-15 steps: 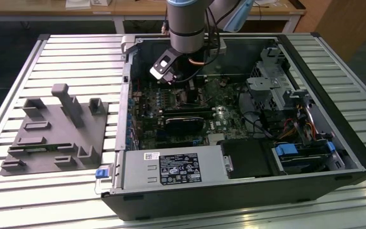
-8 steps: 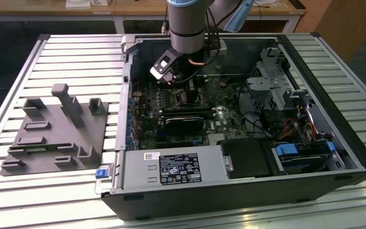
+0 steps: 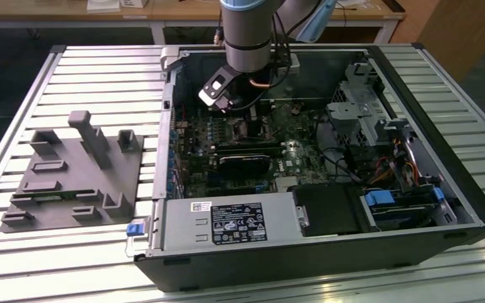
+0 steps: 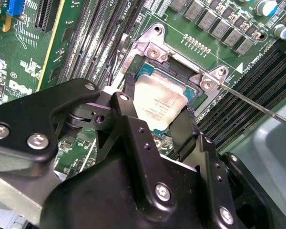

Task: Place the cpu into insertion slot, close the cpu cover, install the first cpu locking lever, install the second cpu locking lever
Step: 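Place the cpu into insertion slot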

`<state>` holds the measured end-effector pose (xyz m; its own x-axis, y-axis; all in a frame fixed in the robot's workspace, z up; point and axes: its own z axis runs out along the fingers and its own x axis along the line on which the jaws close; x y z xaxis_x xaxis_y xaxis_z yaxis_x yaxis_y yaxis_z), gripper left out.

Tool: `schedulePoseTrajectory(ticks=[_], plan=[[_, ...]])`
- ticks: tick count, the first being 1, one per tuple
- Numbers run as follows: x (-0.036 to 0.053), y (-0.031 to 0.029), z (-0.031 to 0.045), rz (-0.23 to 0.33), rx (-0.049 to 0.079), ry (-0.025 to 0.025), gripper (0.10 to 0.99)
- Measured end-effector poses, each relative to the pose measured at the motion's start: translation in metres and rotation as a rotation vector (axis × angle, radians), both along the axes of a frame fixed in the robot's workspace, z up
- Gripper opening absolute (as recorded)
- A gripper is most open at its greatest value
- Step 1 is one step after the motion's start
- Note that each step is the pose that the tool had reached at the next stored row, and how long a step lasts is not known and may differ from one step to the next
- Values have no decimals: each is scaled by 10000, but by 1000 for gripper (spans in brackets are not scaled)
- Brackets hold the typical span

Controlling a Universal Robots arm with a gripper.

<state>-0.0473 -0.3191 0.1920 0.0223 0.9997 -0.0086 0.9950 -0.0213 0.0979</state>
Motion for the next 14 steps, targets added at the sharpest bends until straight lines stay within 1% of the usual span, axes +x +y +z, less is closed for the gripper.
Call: schedulePoseTrajectory(ticks=[14], plan=[[2, 3, -8, 0, 14, -9, 549]])
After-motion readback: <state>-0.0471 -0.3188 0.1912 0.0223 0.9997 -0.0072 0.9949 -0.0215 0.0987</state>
